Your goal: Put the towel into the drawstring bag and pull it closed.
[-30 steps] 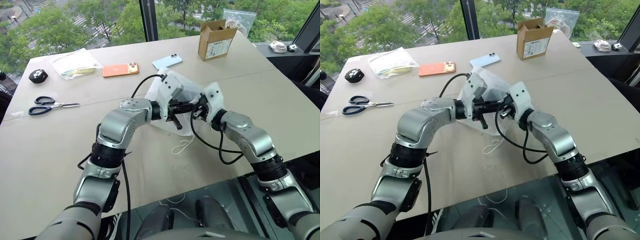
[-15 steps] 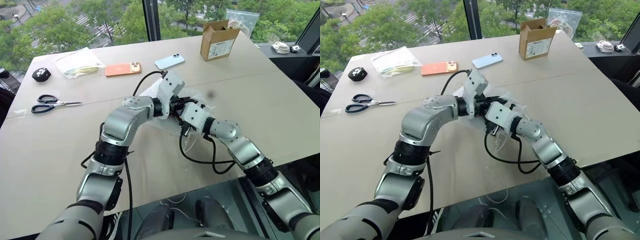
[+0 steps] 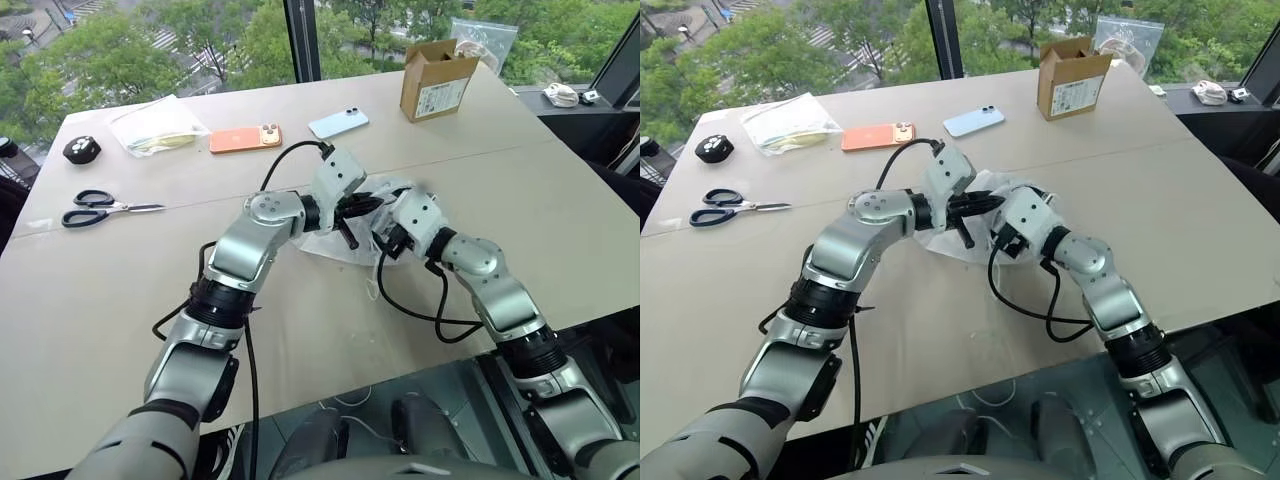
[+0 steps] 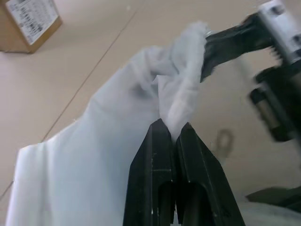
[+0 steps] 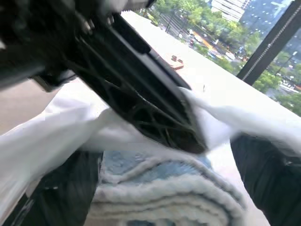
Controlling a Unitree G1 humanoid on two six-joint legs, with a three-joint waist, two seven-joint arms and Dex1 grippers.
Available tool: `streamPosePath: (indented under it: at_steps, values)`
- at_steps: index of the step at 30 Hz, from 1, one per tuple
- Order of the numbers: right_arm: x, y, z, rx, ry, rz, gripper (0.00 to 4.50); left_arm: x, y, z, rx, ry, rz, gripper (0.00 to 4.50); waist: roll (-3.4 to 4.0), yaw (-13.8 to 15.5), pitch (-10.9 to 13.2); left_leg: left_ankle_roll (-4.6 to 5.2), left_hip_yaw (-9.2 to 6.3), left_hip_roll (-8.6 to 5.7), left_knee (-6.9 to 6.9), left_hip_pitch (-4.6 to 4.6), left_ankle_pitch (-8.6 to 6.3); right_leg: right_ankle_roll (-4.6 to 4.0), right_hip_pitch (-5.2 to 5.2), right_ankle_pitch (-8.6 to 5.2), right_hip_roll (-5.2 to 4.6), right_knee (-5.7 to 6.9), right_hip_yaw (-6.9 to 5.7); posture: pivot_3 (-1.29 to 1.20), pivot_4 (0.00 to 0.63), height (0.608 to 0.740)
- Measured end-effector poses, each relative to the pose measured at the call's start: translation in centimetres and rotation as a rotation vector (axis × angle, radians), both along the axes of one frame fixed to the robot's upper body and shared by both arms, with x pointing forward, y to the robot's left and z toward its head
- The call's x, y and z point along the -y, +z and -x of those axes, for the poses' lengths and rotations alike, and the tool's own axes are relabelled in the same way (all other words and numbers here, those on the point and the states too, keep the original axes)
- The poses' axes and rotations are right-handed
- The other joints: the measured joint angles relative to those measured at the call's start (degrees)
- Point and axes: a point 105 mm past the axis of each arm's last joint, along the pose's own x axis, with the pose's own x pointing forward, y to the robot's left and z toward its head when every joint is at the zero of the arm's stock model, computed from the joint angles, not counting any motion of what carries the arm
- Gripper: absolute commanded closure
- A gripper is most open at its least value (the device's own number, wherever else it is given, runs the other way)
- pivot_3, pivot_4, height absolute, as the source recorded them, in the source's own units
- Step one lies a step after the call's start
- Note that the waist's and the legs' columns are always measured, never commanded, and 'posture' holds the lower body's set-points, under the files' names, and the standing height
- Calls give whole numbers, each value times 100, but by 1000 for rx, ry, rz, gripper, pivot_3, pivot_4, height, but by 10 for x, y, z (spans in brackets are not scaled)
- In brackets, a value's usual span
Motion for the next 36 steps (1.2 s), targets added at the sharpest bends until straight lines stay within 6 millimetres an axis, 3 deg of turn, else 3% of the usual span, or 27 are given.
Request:
streamPosePath:
  at_steps: [5,9,13,17,23,27,32,36]
  values:
    - [10,33,18,54,38,-95,22,-3,9,-12,65,44,-3,4500,-1,8,0,0,-2,0,0,0,0,0,1,0,0,0,1,0,150,740]
    - [18,20,43,-76,108,-76,22,-6,7,-16,69,58,0,4500,-3,30,1,0,-2,0,-4,0,0,0,3,0,-1,-6,2,0,150,740]
    - [57,15,24,-66,-67,-55,22,-5,8,-17,87,54,-5,4500,-6,48,-1,0,2,-1,-27,3,0,1,4,1,-1,-11,1,0,150,740]
    - [83,-19,14,-166,-173,-24,22,-7,6,-18,95,60,-15,4500,-5,41,0,0,5,3,-22,7,0,1,1,1,-1,-9,3,0,150,740]
    - [83,-58,-3,-291,-207,27,22,-8,4,-19,90,56,-24,4500,-5,-2,-1,0,13,3,-19,8,0,1,2,1,0,-11,8,0,150,740]
    - [69,-51,-23,-260,-205,-4,22,-8,4,-18,89,52,-24,4500,-4,-1,0,0,11,4,-17,8,0,1,1,1,-1,-10,5,0,150,740]
    - [74,-38,-68,-198,-340,-89,22,-8,5,-18,91,51,-23,4500,-4,1,0,0,9,3,-15,8,0,1,2,1,-2,-14,-1,0,150,740]
    - [90,-35,-78,-173,-409,-163,1663,-8,5,-18,90,51,-22,4500,-3,1,0,0,10,3,-13,4,0,1,2,1,-5,-16,0,0,150,740]
